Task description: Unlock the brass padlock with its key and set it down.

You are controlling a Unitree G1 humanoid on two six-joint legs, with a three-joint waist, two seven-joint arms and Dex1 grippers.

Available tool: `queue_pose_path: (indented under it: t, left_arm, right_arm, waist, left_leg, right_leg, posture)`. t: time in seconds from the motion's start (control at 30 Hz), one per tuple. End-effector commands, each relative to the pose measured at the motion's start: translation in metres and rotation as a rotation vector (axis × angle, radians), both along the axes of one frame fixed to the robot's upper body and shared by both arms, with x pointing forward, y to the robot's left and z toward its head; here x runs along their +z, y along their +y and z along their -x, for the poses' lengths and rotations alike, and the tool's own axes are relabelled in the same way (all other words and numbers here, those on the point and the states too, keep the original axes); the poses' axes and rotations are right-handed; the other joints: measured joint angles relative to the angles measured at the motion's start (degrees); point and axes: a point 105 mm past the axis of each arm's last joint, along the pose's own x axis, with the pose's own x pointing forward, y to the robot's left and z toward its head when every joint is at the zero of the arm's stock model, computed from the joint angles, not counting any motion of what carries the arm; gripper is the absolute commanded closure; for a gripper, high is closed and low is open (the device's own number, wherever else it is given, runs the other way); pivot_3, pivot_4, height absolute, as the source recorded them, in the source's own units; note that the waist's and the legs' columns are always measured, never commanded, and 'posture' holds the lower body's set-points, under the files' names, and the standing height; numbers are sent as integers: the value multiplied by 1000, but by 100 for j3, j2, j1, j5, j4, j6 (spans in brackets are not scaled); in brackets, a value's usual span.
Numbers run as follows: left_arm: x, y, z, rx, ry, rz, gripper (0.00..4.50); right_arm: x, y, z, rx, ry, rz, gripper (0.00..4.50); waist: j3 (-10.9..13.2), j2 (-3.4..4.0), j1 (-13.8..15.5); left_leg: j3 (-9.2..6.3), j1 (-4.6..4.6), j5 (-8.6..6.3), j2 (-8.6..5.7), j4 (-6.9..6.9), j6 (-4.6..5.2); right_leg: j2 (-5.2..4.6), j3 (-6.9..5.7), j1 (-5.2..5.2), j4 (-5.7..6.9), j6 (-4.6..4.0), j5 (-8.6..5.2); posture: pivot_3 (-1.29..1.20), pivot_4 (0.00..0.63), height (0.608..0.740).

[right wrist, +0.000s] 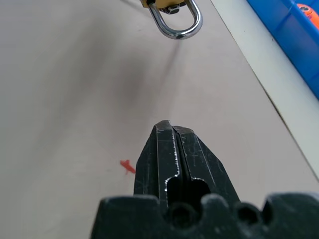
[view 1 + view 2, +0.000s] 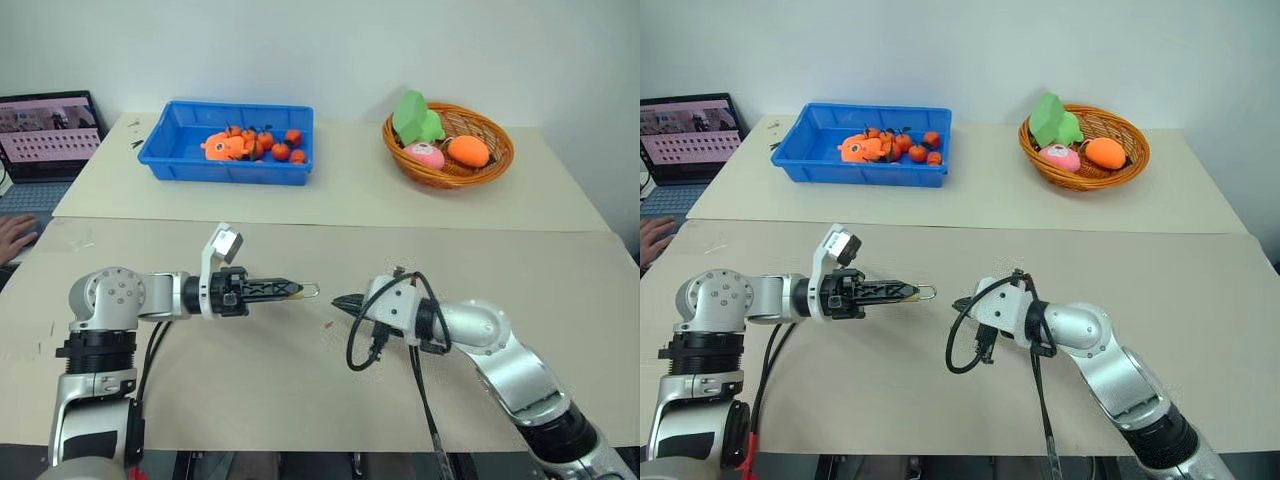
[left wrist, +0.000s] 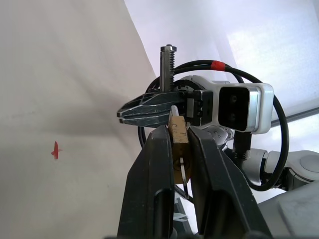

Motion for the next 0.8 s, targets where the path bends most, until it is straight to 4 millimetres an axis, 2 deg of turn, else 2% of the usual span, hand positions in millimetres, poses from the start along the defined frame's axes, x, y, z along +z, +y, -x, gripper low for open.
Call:
queue_pose_path:
  t: [0.03, 0.17, 0.37, 0.6, 0.8]
  left_arm:
    - [9, -3, 0, -14, -35, 18, 4444]
    - [9, -2, 0, -6, -37, 18, 4444]
    - [8, 1, -1, 6, -38, 11, 4444]
    - [6, 2, -3, 11, -31, 10, 4444]
    - [5, 1, -4, 13, -30, 11, 4444]
  right_arm:
    - [1, 3, -10, -37, -70, -26, 4460]
    - [10, 5, -15, -67, -83, -95, 4460]
    - [24, 10, -1, -27, -50, -166, 4460]
    - [27, 3, 17, 30, 44, -173, 4460]
    - [30, 6, 15, 28, 60, -204, 4460]
  waist:
    - [0, 0, 0]
    - [0, 0, 0]
    - [0, 0, 0]
    - [0, 0, 6]
    - [0, 0, -7]
  left_leg:
    - [-1, 0, 0, 0, -1, 0]
    - [1, -1, 0, -1, 0, 0]
    - [-2, -1, 0, 0, 0, 0]
    - [-2, -1, 0, -1, 1, 0]
    - [-2, 2, 0, 1, 0, 0]
  right_leg:
    - [0, 0, -1, 0, 0, 0]
    - [-2, 2, -1, 0, 0, 0]
    - [-1, 2, 0, 1, 0, 0]
    - [-1, 1, 2, 1, 0, 0]
    - [2, 1, 0, 5, 0, 0]
  posture:
    - [0, 150, 740]
    - [0, 150, 740]
    - [0, 150, 740]
    - [0, 150, 740]
    - [0, 150, 740]
